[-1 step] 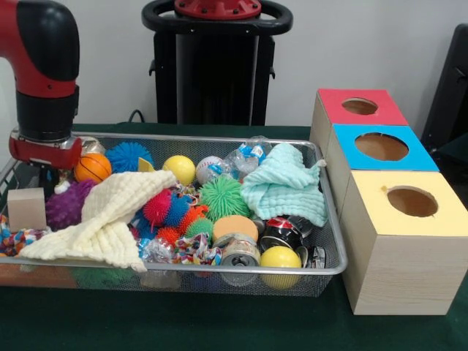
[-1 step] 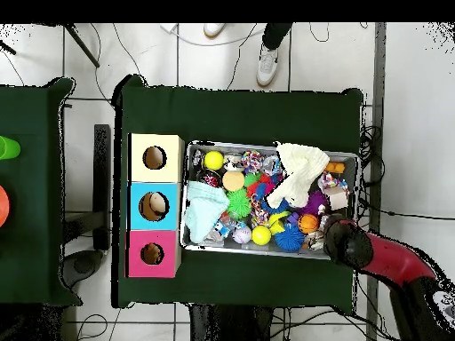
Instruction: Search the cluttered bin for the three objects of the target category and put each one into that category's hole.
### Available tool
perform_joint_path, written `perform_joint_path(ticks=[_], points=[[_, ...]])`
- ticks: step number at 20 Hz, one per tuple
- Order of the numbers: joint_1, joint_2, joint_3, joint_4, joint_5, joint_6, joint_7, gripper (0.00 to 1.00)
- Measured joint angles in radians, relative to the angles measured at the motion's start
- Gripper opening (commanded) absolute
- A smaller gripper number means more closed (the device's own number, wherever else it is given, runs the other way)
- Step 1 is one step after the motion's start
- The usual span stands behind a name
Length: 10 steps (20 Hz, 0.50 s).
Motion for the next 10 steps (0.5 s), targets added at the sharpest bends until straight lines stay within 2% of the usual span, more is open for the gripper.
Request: perform_joint_path(ticks=[7, 9, 10], points=[[0.047, -0.001, -0.017, -0.008, 0.005, 0.023, 0.0, 0.0], [0.077, -0.003, -0.026, -0.022, 0.015, 0.061, 0.0, 0.0], [0.109, -0.008, -0.034, -0.039, 0.029, 0.119, 0.0, 0.0]])
